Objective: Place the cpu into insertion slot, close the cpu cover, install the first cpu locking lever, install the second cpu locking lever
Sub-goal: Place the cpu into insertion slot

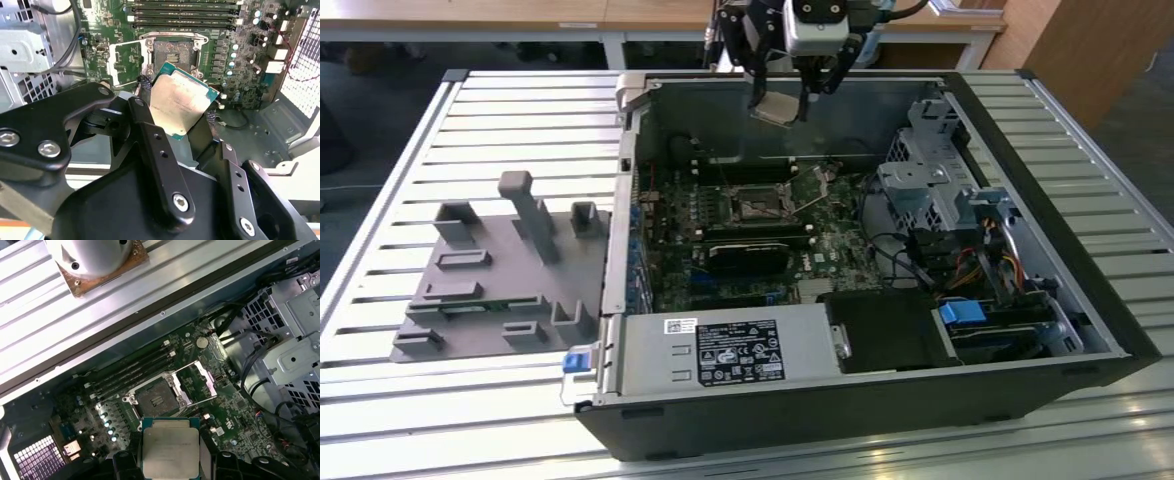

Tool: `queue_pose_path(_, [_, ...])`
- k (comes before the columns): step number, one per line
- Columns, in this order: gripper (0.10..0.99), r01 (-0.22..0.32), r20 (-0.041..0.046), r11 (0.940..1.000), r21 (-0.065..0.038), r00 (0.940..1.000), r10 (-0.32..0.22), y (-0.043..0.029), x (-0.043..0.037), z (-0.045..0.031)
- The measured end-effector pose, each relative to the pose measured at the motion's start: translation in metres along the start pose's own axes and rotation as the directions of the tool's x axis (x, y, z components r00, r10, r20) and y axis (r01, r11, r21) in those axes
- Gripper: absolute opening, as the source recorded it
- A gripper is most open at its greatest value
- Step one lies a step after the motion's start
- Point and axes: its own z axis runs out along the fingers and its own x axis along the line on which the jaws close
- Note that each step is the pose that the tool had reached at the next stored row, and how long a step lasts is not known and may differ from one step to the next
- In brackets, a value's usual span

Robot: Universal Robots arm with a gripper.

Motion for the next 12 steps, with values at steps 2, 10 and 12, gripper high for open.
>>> queue_pose_path(2, [0.541, -0.016, 0.0014, 0.9999, 0.000, 0.9999, 0.016, 0.0000, 0.0000, 0.0002])
queue_pose_path(10, [0.541, -0.064, 0.0055, 0.9979, 0.000, 0.9979, 0.064, 0.0000, 0.0000, 0.0010])
queue_pose_path(12, [0.541, -0.074, 0.0064, 0.9973, 0.000, 0.9973, 0.074, 0.0000, 0.0000, 0.0011])
